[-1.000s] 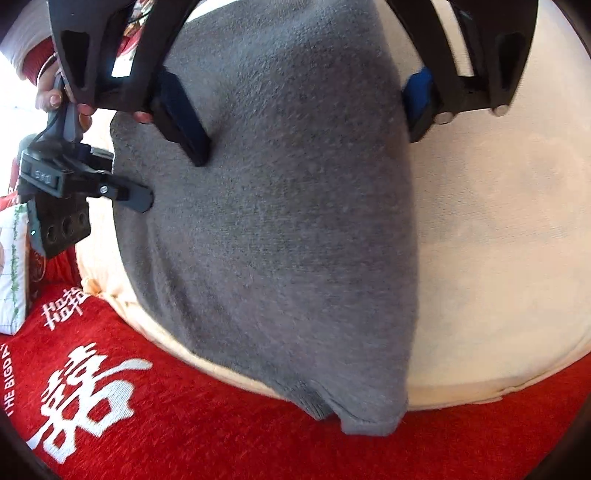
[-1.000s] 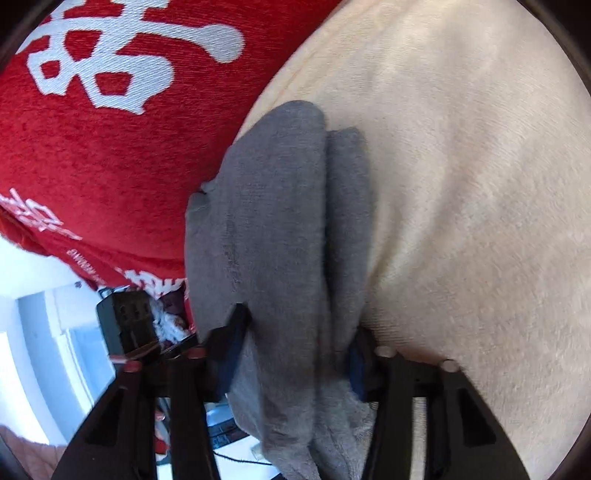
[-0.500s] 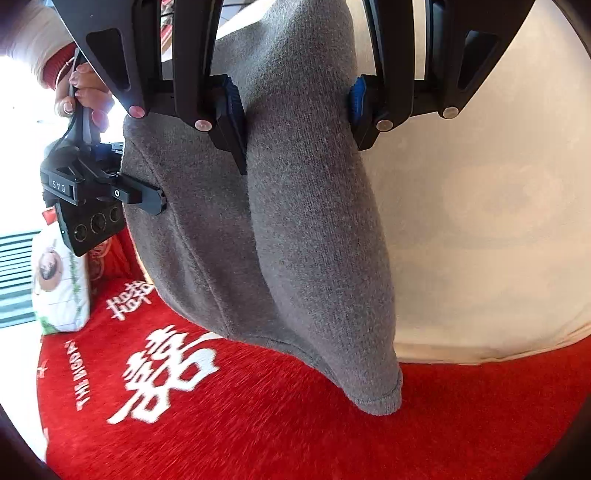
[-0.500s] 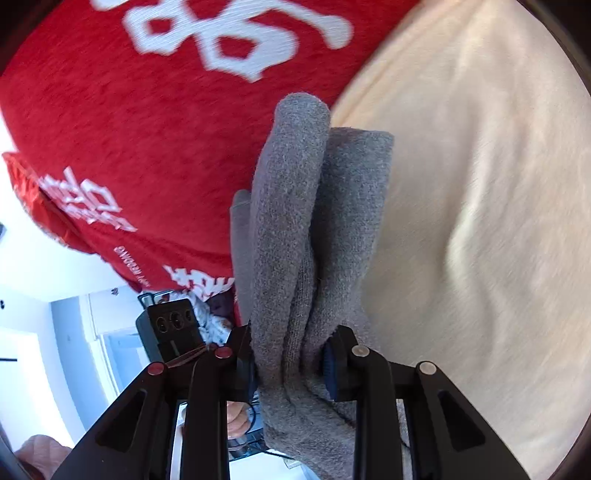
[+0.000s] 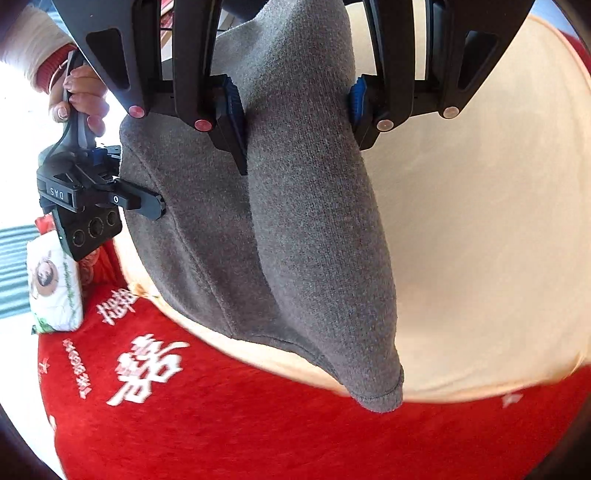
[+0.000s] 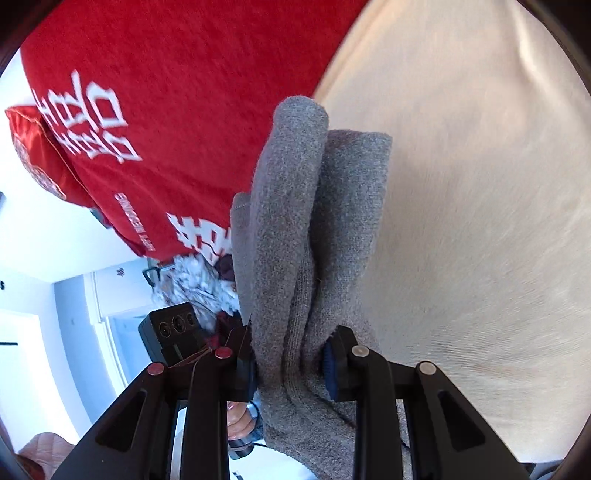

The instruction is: Fold small clothes

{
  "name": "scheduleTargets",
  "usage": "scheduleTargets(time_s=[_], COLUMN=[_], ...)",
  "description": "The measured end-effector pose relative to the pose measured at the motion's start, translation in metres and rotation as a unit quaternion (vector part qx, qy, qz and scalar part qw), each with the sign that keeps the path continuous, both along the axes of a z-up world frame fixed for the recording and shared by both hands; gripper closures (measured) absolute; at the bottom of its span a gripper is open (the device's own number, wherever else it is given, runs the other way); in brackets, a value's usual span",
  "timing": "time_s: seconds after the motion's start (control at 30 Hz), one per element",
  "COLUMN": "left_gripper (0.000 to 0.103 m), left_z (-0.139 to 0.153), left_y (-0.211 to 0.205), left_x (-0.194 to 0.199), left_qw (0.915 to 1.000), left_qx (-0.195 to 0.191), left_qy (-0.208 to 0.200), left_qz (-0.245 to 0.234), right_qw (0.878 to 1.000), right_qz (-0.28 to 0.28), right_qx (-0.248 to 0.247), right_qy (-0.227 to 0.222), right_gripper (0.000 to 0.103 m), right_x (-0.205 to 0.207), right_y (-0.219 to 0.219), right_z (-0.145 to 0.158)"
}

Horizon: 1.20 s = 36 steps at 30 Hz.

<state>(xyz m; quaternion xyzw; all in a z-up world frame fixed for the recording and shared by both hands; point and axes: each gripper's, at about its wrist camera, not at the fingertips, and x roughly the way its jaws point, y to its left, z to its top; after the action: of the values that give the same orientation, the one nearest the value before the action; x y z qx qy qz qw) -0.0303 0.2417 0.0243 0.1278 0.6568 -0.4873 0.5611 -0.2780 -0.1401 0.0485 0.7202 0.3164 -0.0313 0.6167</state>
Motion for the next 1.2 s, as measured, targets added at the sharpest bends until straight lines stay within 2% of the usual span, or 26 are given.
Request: scheduleTargets(time_s=[0.07,0.13,0.17,0.23,0.27,0.33,0.4,0.53,0.57,0.6,0.63,0.73,0.8,0.83,0.93,1.13,1.2], left_gripper=[0.054,0.049,0.043,0.043,0.043,0.043,0.043,0.043,0.043,0.043,0.043,0.043,0.043,0.043,0.043,0.043,0.043], left_z=[-0.016,-0.028,-0.029,-0.020,-0.014,-0.002,0.009,0.020,0.022,0.023,0.023,0.015,-0.005,-0.011,-0.009,-0.008,-0.008], left_y=[0.011,0.021,0.027,0.040,0.044,0.048,0.048,0.031,0.027,0.022,0.018,0.009,0.002,0.004,0.004,0.003,0.004], left_x=[0.002,0.004,0.007,0.012,0.014,0.017,0.018,0.010,0.007,0.003,0.001,-0.010,-0.018,-0.018,-0.022,-0.019,-0.019], left_qw=[0.9992,0.9943,0.9928,0.9934,0.9924,0.9909,0.9911,0.9934,0.9938,0.9944,0.9949,0.9960,0.9955,0.9949,0.9932,0.9929,0.9931], left_qx=[0.032,0.086,0.094,0.077,0.077,0.071,0.058,0.031,0.027,0.021,0.016,0.014,0.044,0.054,0.057,0.069,0.069], left_qy=[-0.022,-0.057,-0.064,-0.063,-0.075,-0.101,-0.110,-0.107,-0.105,-0.101,-0.098,-0.088,-0.084,-0.085,-0.101,-0.097,-0.095], left_qz=[0.012,0.027,0.036,0.056,0.059,0.054,0.048,0.028,0.026,0.022,0.019,0.006,-0.002,-0.003,-0.009,-0.005,0.000], right_qw=[0.999,0.992,0.987,0.979,0.975,0.970,0.972,0.972,0.972,0.970,0.965,0.936,0.915,0.911,0.918,0.900,0.902], right_qz=[0.014,0.034,0.040,0.043,0.046,0.054,0.059,0.078,0.080,0.083,0.092,0.138,0.173,0.180,0.162,0.162,0.144], right_qx=[-0.008,-0.033,-0.047,-0.069,-0.089,-0.119,-0.124,-0.111,-0.106,-0.111,-0.132,-0.207,-0.234,-0.234,-0.219,-0.234,-0.235], right_qy=[0.038,0.115,0.149,0.187,0.199,0.204,0.191,0.190,0.193,0.198,0.208,0.250,0.280,0.289,0.288,0.330,0.333], right_gripper=[0.074,0.072,0.069,0.069,0.068,0.068,0.068,0.069,0.071,0.087,0.096,0.096,0.096,0.096,0.096,0.096,0.096], right_x=[0.009,0.010,0.009,0.002,-0.002,-0.005,-0.006,0.009,0.015,0.020,0.022,0.032,0.034,0.031,0.024,0.005,-0.001], right_y=[0.005,0.005,0.004,0.001,-0.001,-0.001,0.004,0.018,0.021,0.023,0.025,0.031,0.035,0.036,0.033,0.033,0.033], right_z=[-0.011,-0.018,-0.017,-0.006,0.004,0.022,0.032,0.023,0.018,0.018,0.018,0.022,0.010,0.003,0.003,0.015,0.026])
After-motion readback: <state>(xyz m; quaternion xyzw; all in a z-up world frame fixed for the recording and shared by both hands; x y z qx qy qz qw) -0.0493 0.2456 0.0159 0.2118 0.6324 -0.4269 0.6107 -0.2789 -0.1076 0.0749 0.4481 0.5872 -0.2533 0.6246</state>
